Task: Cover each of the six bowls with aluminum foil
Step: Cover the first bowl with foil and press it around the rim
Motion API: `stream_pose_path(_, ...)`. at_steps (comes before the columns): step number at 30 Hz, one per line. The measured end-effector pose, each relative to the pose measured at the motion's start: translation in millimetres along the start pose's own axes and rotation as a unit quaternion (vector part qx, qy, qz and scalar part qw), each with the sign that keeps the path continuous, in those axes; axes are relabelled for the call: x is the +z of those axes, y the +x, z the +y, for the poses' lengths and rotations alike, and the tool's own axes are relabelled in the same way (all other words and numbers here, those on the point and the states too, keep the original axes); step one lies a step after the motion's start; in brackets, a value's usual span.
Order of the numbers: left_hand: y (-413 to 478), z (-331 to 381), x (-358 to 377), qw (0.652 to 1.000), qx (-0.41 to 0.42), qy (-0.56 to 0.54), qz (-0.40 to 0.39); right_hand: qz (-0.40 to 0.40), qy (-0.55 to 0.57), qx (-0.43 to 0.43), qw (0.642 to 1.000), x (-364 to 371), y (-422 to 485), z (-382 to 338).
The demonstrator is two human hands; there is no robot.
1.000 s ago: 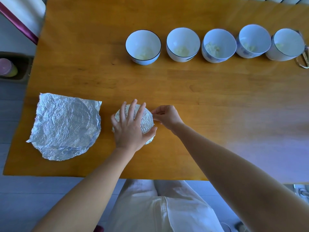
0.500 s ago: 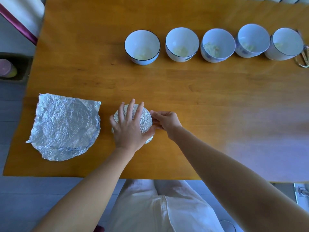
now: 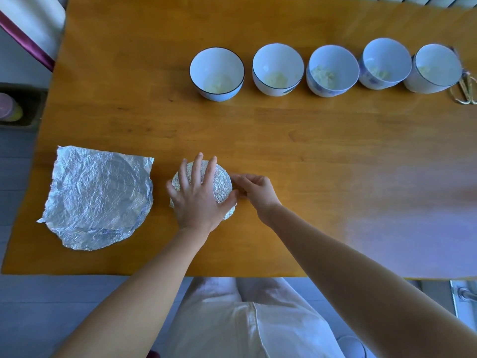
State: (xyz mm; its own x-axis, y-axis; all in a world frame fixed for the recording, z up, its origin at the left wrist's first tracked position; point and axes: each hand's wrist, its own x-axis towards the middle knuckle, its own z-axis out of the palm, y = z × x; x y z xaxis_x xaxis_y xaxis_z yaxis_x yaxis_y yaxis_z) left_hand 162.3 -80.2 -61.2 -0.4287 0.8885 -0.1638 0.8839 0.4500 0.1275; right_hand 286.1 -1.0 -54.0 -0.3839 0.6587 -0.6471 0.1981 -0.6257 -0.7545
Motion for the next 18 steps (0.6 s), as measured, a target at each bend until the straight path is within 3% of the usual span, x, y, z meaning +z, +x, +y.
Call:
stream_pose_path(5, 0, 12, -3, 0.998, -0.056, -0.036, 0.013, -0.085, -0.033, -0.021, 0.996, -8, -3, -5)
stream_pose_path(11, -7, 21, -5, 0.984, -0.126, -0.127, 0.028, -0.09, -0.06, -0.036, 0.993, -4, 5, -5)
stream_pose_path(18, -24, 11, -4, 0.984, -0.113, -0.133, 0.024, -0.118, -0.055, -0.037, 0.991, 3, 11, -2)
